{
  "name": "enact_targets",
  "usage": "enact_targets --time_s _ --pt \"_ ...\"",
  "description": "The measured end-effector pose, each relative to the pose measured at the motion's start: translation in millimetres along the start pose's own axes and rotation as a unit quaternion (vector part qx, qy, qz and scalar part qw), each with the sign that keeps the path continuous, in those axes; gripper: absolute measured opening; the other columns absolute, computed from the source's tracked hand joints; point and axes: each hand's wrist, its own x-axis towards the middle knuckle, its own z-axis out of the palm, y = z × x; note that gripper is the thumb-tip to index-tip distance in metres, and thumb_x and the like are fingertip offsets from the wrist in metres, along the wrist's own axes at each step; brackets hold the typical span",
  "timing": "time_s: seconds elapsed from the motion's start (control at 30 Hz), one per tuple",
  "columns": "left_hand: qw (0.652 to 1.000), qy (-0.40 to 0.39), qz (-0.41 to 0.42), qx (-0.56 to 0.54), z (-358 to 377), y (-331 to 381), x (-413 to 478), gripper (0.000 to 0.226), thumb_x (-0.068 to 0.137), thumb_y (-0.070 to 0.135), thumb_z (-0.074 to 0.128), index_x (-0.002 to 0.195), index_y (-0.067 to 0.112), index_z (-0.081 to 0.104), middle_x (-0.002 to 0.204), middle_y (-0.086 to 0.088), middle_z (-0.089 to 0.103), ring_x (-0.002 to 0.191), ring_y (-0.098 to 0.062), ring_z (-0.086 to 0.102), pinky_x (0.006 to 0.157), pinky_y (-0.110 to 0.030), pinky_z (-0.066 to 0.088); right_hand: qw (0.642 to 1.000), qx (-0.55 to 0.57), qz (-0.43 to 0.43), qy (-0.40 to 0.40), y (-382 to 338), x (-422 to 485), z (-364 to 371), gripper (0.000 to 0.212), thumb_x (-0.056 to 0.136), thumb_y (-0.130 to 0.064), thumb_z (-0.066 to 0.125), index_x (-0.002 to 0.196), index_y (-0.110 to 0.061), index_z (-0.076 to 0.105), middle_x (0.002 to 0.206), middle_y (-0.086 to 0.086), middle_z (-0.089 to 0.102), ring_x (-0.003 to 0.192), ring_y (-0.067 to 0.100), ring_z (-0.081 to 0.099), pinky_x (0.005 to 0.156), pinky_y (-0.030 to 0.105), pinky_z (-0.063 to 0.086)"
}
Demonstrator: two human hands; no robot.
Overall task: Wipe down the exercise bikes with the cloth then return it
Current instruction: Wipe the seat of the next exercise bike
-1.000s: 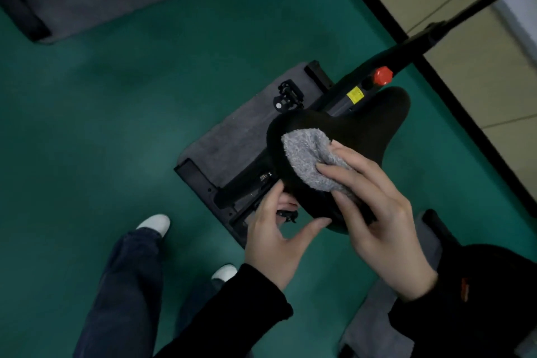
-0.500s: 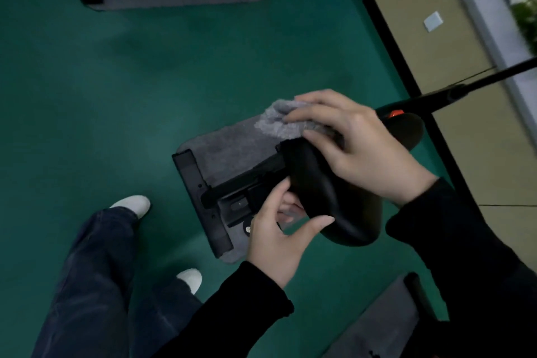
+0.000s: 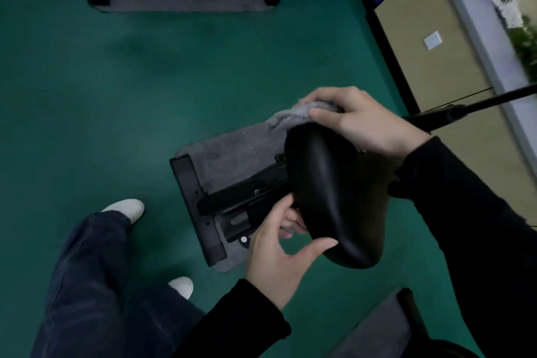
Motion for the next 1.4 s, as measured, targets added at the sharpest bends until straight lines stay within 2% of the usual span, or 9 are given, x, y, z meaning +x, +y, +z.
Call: enact_targets --time_s 0.1,0.27,0.43,0.6,0.7,0.83,1.07,1.2,1.4 --pt "1.0 -0.013 -0.013 0.002 -2 1 2 0.071 0.059 0.051 0.079 0.122 0.035 0.051 0.083 0.014 0.064 0.082 -0.008 0.061 0.077 -0.017 0.043 0.991 0.097 0.093 0.017 22 -11 -4 0.018 0.096 -0.018 0.054 0.108 -0.021 0.067 0.106 -0.002 0.07 0.107 0.015 0.063 0.101 0.036 0.046" --pt "0.999 -0.04 -0.031 -0.006 -8 9 14 0.076 0.054 0.046 0.081 0.119 0.019 0.052 0.079 0.007 0.065 0.08 -0.01 0.061 0.079 -0.027 0.048 0.974 -0.009 0.015 0.225 18 -43 25 0.026 0.091 -0.006 0.056 0.114 -0.015 0.066 0.111 -0.003 0.064 0.106 0.004 0.054 0.095 0.005 0.032" --pt "0.997 -0.064 -0.039 0.013 -14 13 19 0.075 0.051 0.051 0.08 0.113 0.02 0.053 0.077 0.004 0.066 0.08 -0.013 0.062 0.078 -0.028 0.049 0.958 0.024 -0.053 0.281 7 -66 52 0.029 0.091 -0.002 0.056 0.116 -0.014 0.066 0.12 -0.002 0.057 0.117 0.004 0.051 0.103 0.014 0.033" --pt "0.995 -0.079 -0.05 0.035 -20 18 21 0.079 0.052 0.048 0.082 0.116 0.014 0.053 0.078 0.001 0.067 0.081 -0.016 0.064 0.083 -0.041 0.052 0.928 0.046 0.023 0.369 15 -92 70 0.032 0.088 0.004 0.058 0.114 -0.011 0.067 0.117 -0.003 0.055 0.113 0.001 0.05 0.1 0.011 0.033" --pt "0.992 -0.097 -0.068 0.051 -21 21 25 0.072 0.051 0.037 0.089 0.111 0.017 0.054 0.076 0.003 0.069 0.075 -0.014 0.065 0.077 -0.038 0.053 0.915 0.062 0.038 0.398 7 -107 89 0.033 0.086 0.004 0.058 0.114 -0.01 0.067 0.119 0.0 0.055 0.116 0.005 0.05 0.101 0.014 0.034" --pt "0.985 -0.127 -0.08 0.081 -26 24 31 0.061 0.046 0.049 0.079 0.098 0.029 0.054 0.074 0.003 0.069 0.068 -0.011 0.064 0.065 -0.025 0.046 0.899 0.08 0.042 0.428 0 -122 108 0.032 0.087 0.001 0.057 0.115 -0.01 0.067 0.12 -0.004 0.051 0.118 0.012 0.052 0.101 0.017 0.036" --pt "0.962 -0.17 -0.071 0.199 -63 42 60 0.04 0.062 0.039 0.081 0.093 0.04 0.056 0.072 0.012 0.067 0.07 -0.003 0.063 0.069 -0.016 0.048 0.827 0.12 0.188 0.515 -20 -130 132 0.031 0.086 0.005 0.059 0.114 -0.006 0.066 0.117 0.0 0.053 0.113 0.021 0.052 0.1 0.022 0.038" --pt "0.939 -0.187 -0.017 0.289 -83 65 86 0.035 0.073 0.028 0.076 0.102 0.029 0.057 0.079 0.014 0.063 0.069 0.005 0.058 0.065 -0.01 0.045 0.798 0.114 0.267 0.528 -39 -134 142 0.032 0.085 0.008 0.058 0.114 -0.005 0.066 0.116 0.011 0.057 0.111 0.023 0.05 0.1 0.02 0.036" --pt "0.878 -0.274 0.072 0.385 -96 104 118 0.028 0.083 0.022 0.068 0.104 0.034 0.054 0.085 0.016 0.061 0.075 0.012 0.055 0.063 -0.009 0.041 0.687 0.172 0.425 0.564 -66 -130 147 0.031 0.087 0.009 0.055 0.115 -0.002 0.063 0.117 0.016 0.055 0.112 0.028 0.05 0.096 0.012 0.029"
